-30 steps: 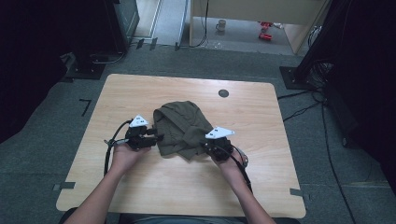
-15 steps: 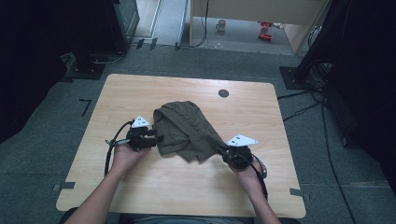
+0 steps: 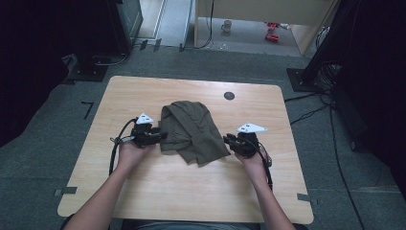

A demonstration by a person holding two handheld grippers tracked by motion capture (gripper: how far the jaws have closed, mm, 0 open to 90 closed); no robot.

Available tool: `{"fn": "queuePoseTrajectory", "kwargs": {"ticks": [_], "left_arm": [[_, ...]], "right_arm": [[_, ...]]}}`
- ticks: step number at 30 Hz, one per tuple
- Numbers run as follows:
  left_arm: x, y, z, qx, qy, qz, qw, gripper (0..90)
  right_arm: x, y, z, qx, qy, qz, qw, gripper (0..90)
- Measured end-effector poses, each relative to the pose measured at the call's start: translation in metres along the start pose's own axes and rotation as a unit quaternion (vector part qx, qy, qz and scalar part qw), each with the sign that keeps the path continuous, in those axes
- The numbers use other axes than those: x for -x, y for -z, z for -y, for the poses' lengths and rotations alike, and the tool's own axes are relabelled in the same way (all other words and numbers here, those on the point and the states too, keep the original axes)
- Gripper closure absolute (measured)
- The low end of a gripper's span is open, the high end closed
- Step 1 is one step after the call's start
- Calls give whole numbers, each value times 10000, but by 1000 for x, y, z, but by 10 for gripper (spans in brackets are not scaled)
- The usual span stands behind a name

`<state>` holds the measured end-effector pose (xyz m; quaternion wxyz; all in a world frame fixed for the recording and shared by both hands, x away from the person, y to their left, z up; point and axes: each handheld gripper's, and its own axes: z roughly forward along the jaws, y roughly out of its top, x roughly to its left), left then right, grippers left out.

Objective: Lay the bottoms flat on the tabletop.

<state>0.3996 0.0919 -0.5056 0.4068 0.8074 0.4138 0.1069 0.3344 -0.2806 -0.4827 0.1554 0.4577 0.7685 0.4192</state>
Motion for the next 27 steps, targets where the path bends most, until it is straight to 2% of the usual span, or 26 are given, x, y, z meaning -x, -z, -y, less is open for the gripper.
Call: {"fn": "queuePoseTrajectory", "kwargs": {"ticks": [4,9,10,14,15,17,19,24,27], "left_arm": [[0,1,0,7,-29,-7,10000,567],[2,4,-1,31,-32,-39,10000,566],[3,7,-2,38,-34,-35,10000,563],[5,11,-3,78,-49,-16,10000,552],[7,14,-4,76,-41,17,10000,540],[8,15,-5,68,-39,34,10000,535],[10,18,-5,65,-32,85,9999,520],[19,20,-3,40,-129,111,9998,489],[23,20,-1,35,-161,156,9997,483]], "right_arm": [[-6,-9,3,-117,72,-248,9996,705],[-15,-5,10,-96,169,-432,9989,660],[-18,0,18,-39,198,-475,9987,636],[-22,6,28,-163,240,-497,9983,601],[-25,10,32,-243,212,-579,9978,576],[-27,12,33,-238,219,-590,9977,573],[-30,17,34,-186,395,-549,9975,563],[-32,13,31,-62,373,-576,9976,541],[-36,6,27,-26,460,-564,9973,524]]}}
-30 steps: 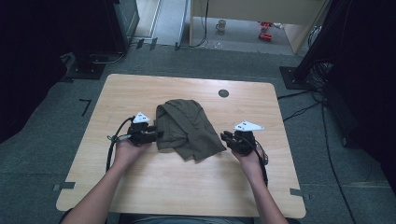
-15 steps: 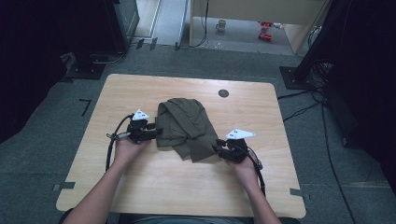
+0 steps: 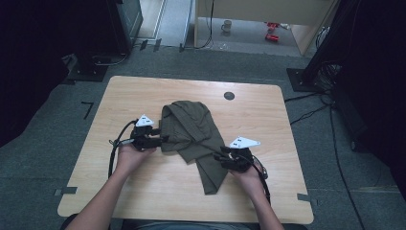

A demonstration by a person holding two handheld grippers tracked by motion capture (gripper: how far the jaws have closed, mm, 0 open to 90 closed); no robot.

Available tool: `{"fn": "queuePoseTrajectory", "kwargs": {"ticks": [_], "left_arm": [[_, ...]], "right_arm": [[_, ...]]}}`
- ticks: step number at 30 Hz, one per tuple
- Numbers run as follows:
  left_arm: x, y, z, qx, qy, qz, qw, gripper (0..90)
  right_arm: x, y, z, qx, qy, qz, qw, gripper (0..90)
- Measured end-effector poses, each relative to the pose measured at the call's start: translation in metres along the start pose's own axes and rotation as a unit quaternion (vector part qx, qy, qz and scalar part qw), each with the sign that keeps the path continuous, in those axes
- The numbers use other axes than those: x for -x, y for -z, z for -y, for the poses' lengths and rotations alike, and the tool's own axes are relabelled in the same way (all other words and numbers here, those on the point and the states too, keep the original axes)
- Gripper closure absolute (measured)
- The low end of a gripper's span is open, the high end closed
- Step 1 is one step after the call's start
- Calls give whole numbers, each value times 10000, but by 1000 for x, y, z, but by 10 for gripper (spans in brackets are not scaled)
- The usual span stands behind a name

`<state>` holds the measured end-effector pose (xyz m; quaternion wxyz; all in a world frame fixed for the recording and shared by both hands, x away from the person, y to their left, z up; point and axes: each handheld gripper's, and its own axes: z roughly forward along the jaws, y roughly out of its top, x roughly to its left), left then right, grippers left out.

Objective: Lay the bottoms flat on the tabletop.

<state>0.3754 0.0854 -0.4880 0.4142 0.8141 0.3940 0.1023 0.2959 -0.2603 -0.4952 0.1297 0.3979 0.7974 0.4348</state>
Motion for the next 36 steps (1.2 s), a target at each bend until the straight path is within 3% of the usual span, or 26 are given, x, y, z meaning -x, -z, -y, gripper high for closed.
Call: {"fn": "queuePoseTrajectory", "kwargs": {"ticks": [5,8,11,13,16,23,26,31,36], "left_arm": [[1,-9,5,-138,-83,-123,9998,453],[-3,-16,8,-235,43,-43,9997,428],[-2,-18,9,-182,8,-61,9998,428],[-2,-18,8,-139,-15,-64,9999,463],[-1,-18,8,-97,-16,-68,9999,518],[-2,-15,4,-7,119,72,9999,660],[-2,-12,1,40,156,117,9998,808],[-3,-8,-2,125,225,252,9994,879],[-1,-3,-6,220,171,235,9993,891]], "right_arm": [[-1,-16,-7,140,162,66,9997,505],[1,-22,-13,-46,54,81,9999,494],[1,-28,-18,89,85,123,9998,483],[0,-32,-20,193,157,190,9995,458],[0,-41,-25,-18,100,167,9998,418],[1,-50,-36,0,150,263,9995,389],[4,-53,-38,-22,102,257,9996,391],[4,-57,-35,-228,226,388,9987,375],[3,-65,-31,-394,280,378,9981,376]]}}
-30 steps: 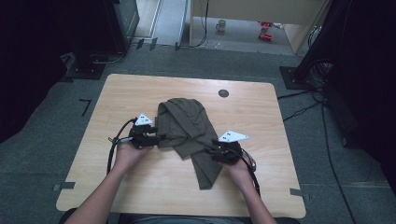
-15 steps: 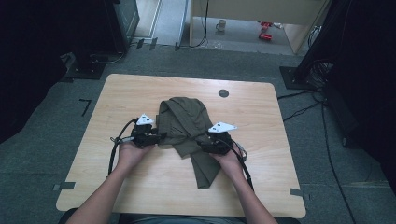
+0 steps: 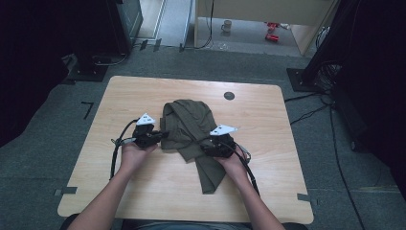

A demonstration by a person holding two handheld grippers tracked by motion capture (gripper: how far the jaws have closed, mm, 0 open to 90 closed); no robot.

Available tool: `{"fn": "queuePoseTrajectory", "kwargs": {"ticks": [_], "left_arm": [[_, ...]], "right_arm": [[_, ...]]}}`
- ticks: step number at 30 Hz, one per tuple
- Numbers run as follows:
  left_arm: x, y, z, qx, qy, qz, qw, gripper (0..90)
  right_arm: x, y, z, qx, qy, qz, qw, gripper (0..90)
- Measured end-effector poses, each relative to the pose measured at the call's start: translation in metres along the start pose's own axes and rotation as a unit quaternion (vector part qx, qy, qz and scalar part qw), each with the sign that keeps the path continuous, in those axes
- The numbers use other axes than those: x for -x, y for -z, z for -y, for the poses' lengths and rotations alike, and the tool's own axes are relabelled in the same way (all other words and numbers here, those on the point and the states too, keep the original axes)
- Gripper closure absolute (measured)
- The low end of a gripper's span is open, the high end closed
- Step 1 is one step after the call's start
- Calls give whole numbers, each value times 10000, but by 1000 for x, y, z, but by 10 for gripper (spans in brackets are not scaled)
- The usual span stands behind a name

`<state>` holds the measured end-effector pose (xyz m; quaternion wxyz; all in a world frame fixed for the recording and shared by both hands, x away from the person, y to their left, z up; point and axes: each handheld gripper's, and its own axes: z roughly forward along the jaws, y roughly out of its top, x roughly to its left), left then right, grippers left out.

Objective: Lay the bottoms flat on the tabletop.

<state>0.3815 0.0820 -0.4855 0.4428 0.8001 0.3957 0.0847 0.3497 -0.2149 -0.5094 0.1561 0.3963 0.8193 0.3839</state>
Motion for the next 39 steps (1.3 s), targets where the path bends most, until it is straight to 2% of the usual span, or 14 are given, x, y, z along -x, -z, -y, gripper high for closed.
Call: {"fn": "queuePoseTrajectory", "kwargs": {"ticks": [3,6,8,11,12,19,22,26,35,39], "left_arm": [[-2,8,-4,96,-11,12,10000,893],[-4,11,-6,113,-22,-14,9999,894],[-9,17,-8,135,-49,-102,9998,894],[-14,22,-8,165,-2,-156,9997,894],[-22,28,-9,206,110,-196,9995,895],[-40,42,-8,295,239,-401,9985,895],[-52,48,-8,289,332,-456,9980,895],[-66,49,-7,269,446,-547,9971,895],[-95,40,-4,121,667,-791,9946,895],[-104,36,-2,191,883,-741,9932,894]], "right_arm": [[0,-4,3,-101,-56,-37,9999,378],[1,-4,5,-85,-83,-41,9999,390],[2,-4,10,30,34,-3,10000,401],[1,-3,14,122,55,45,9999,414],[0,-2,15,110,94,109,9998,418],[-1,3,19,112,52,108,9999,432],[-3,8,24,119,41,129,9998,445],[-5,14,29,135,40,111,9998,455],[-15,32,45,128,74,22,9999,465],[-19,39,52,124,81,-19,9999,469]]}}
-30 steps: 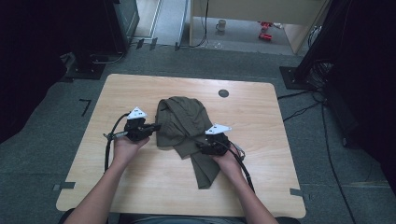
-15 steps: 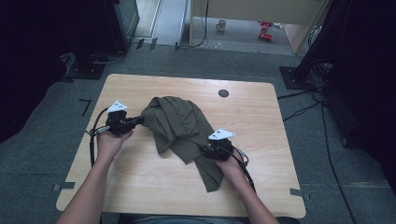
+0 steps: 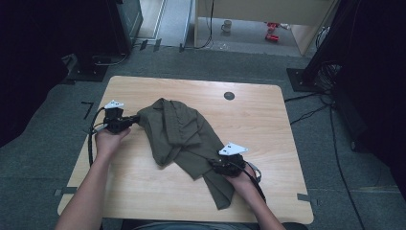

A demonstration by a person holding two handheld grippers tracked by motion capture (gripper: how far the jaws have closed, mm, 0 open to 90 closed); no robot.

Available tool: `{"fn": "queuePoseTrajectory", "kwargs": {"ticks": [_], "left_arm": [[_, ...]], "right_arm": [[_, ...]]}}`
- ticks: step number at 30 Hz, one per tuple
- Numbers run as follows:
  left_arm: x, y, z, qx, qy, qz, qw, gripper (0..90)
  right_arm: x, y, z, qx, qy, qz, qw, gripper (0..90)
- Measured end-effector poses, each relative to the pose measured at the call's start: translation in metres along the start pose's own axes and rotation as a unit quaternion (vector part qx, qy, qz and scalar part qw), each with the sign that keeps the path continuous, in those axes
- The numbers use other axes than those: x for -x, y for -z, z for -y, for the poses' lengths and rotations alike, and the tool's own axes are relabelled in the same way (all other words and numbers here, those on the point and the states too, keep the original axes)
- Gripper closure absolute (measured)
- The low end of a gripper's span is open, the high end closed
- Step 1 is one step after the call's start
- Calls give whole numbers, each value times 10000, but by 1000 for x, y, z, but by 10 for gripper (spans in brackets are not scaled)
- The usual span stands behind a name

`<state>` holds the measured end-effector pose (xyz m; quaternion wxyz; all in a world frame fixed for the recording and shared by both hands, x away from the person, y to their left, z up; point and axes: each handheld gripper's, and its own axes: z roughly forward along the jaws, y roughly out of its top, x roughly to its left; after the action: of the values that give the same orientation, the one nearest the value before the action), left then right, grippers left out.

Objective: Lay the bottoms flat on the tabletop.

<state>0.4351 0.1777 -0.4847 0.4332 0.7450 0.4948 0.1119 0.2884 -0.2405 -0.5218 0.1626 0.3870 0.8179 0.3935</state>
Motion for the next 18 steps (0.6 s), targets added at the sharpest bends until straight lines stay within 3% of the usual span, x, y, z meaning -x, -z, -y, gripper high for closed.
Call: {"fn": "queuePoseTrajectory", "kwargs": {"ticks": [5,9,12,18], "left_arm": [[-1,-2,0,21,5,6,10000,890],[-7,-6,-2,56,113,-167,9998,888],[-8,-9,-6,140,76,-218,9996,888],[-9,-10,-7,202,232,-128,9994,871]], "right_arm": [[0,1,1,8,-12,1,10000,471],[-2,1,1,15,-30,38,10000,486],[-6,5,4,31,-57,2,10000,493],[-9,7,4,-28,-84,-2,10000,491]]}}
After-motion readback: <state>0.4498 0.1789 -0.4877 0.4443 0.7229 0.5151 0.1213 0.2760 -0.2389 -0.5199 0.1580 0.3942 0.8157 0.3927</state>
